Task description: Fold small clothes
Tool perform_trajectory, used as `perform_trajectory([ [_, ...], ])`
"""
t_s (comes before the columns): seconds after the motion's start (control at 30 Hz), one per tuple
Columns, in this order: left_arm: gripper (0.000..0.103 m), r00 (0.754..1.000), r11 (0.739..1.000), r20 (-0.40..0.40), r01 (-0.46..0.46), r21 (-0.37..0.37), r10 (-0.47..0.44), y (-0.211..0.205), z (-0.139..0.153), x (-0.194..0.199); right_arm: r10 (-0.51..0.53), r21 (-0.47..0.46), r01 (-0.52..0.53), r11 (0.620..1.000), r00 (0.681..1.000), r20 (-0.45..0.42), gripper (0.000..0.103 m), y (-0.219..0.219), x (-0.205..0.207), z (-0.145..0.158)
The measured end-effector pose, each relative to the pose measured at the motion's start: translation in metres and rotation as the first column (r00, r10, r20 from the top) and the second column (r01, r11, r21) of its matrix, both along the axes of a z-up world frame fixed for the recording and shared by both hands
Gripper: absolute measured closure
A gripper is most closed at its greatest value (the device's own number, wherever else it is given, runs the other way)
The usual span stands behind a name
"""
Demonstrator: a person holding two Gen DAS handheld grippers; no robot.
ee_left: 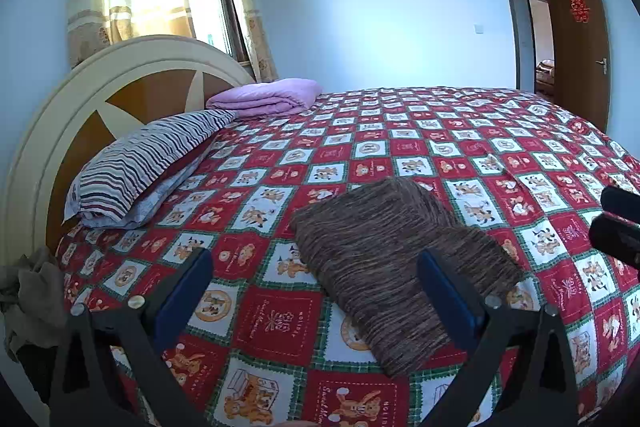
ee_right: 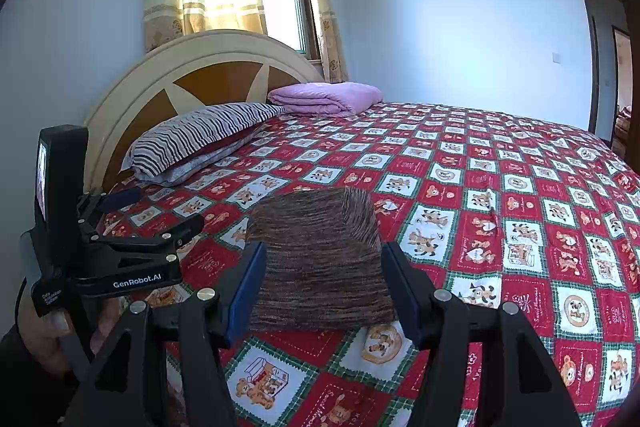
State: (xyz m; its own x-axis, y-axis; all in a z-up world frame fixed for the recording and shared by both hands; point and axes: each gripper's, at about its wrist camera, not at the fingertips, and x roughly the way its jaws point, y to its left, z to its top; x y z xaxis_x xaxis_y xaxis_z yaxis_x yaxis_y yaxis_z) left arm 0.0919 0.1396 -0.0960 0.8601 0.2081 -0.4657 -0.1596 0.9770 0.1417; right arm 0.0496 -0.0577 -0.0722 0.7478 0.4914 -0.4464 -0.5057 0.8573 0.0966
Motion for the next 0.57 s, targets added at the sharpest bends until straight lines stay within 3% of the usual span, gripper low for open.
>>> perform_trajectory([
  [0.57, 0.000, 1.000, 1.000, -0.019, -0.004, 0.004, 0.004, 0.0017, -0.0063, 0.0042, -0.001, -0.004, 0.000, 1.000, 1.000, -0.013, 0.042, -0.0011, -0.0001, -0.0067],
])
